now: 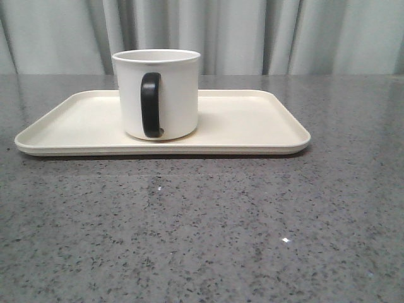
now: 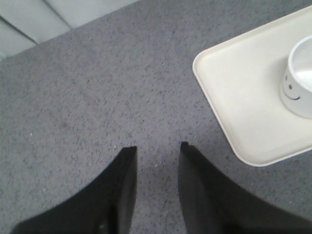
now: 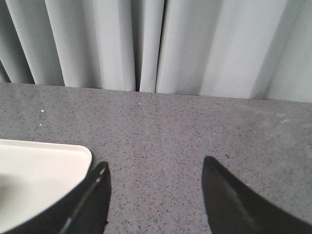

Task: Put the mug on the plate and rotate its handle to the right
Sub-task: 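Move the right gripper above the mug on the tray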

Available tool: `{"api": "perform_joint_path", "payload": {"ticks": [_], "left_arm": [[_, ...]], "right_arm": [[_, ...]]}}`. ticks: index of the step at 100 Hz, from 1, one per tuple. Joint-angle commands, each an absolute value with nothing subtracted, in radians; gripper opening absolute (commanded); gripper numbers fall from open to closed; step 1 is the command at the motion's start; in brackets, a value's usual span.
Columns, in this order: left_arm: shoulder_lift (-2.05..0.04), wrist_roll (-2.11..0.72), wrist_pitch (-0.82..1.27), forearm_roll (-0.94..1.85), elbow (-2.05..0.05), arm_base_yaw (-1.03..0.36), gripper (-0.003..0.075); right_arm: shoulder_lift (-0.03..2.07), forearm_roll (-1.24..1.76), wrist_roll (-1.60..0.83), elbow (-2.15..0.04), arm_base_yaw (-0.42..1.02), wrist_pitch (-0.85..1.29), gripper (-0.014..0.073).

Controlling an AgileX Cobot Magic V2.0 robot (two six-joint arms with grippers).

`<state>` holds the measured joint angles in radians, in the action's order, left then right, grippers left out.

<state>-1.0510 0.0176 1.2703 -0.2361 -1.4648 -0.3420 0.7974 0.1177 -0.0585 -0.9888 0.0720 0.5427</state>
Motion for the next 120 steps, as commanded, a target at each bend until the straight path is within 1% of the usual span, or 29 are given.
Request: {"api": "perform_joint_path", "payload": {"ticks": [1,18,25,32,34,39,40,41,42,55,67,78,96,110,120], "left_arm": [[-0.987,0.027,1.262,-0.253,-1.423,-0.303,0.0221],[-0.887,0.027,1.225,-0.273,-1.293,-0.237,0.0221],[-0.848,0.027,1.193,-0.273,-1.251,-0.216,0.0201],[-0.819,0.027,1.161,-0.275,-1.218,-0.204,0.0132],[-0.810,0.027,1.149,-0.275,-1.210,-0.202,0.0093],[-0.800,0.027,1.133,-0.275,-1.193,-0.202,0.0031],[-0.797,0.027,1.127,-0.275,-1.189,-0.202,0.0000],[-0.795,0.027,1.125,-0.275,-1.186,-0.202,0.0000],[-0.792,0.027,1.119,-0.275,-1.184,-0.202,-0.0020],[-0.787,0.027,1.099,-0.275,-1.166,-0.202,-0.0020],[-0.789,0.027,1.089,-0.274,-1.166,-0.202,-0.0020],[-0.789,0.027,1.072,-0.274,-1.166,-0.202,-0.0020],[-0.789,0.027,1.072,-0.273,-1.166,-0.202,-0.0020],[-0.789,0.027,1.075,-0.271,-1.166,-0.202,-0.0020],[-0.789,0.027,1.075,-0.271,-1.166,-0.202,-0.0020]], "right_arm": [[0.795,0.114,-0.065,-1.022,0.066,0.474,0.0426],[0.795,0.114,-0.065,-1.022,0.066,0.484,0.0426],[0.795,0.114,-0.065,-1.022,0.066,0.486,0.0426],[0.795,0.115,-0.065,-1.022,0.066,0.485,0.0426],[0.795,0.117,-0.065,-1.022,0.067,0.485,0.0426],[0.795,0.127,-0.065,-1.022,0.068,0.486,0.0426],[0.795,0.130,-0.065,-1.022,0.069,0.486,0.0426],[0.795,0.131,-0.065,-1.022,0.069,0.486,0.0426],[0.795,0.132,-0.065,-1.022,0.069,0.486,0.0426],[0.808,0.142,-0.078,-1.042,0.102,0.479,0.0425],[0.861,0.172,-0.117,-1.122,0.190,0.495,0.0425],[0.948,0.196,-0.117,-1.216,0.280,0.539,0.0425],[1.115,0.230,-0.117,-1.361,0.418,0.668,0.0425],[1.218,0.267,-0.117,-1.411,0.492,0.708,0.0425],[1.276,0.321,-0.117,-1.429,0.519,0.721,0.0425]]}}
